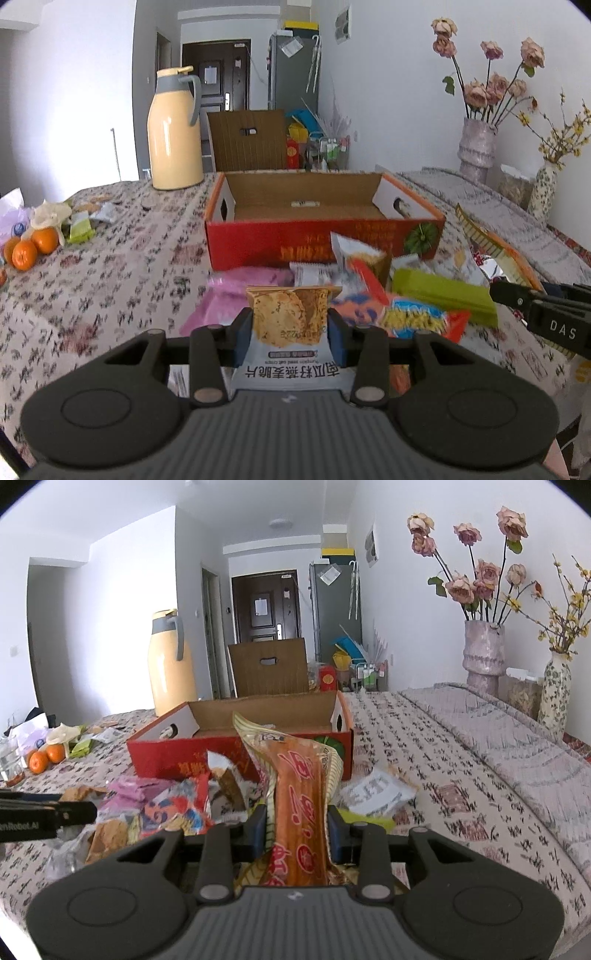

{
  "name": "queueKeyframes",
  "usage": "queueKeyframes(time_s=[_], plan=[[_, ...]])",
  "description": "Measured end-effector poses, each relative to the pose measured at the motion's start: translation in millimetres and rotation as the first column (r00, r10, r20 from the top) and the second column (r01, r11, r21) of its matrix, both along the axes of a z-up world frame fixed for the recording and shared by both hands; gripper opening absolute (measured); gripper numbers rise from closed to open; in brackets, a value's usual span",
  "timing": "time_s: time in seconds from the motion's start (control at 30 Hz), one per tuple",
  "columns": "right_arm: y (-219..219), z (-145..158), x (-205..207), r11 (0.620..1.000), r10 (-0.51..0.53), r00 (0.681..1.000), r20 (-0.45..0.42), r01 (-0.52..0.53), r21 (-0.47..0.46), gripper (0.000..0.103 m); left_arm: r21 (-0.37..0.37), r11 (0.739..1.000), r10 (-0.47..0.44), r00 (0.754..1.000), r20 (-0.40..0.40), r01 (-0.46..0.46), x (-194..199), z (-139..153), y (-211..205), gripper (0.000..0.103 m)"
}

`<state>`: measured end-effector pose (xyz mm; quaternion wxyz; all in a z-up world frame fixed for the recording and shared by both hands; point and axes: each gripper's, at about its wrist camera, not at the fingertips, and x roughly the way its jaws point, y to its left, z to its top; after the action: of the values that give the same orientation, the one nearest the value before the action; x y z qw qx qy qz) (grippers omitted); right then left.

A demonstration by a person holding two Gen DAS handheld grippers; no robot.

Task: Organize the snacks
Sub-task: 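Carry both packets over the cardboard box and open both tools to drop them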

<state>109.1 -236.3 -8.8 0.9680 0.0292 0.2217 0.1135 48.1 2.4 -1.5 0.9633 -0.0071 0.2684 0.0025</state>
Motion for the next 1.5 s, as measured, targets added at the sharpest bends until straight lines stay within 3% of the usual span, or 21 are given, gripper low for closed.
queueKeyframes(time_s=[0.33,0.8,1.17,1.5], plan=[[11,13,45,1.0,-0.001,1.0,0.031,0.001,-0.011,0.032,-0.019,1.0,0.014,0.999,0.051,-0.013,40,18,7,0.042],[42,41,138,0.998,0.001,0.996,0.089,0.004,-0.057,0.032,0.019,0.999,0.027,0.993,0.111,-0.029,123,48,4,0.043],[67,33,221,0.998,-0.034,0.999,-0.038,0.032,-0.053,0.032,0.035,0.996,0.084,0.993,0.086,-0.088,190,46,6,0.043],[67,4,245,0.997,-0.068,0.994,-0.086,0.064,-0.05,0.034,0.018,0.993,0.12,0.992,0.029,-0.121,215,18,20,0.043]])
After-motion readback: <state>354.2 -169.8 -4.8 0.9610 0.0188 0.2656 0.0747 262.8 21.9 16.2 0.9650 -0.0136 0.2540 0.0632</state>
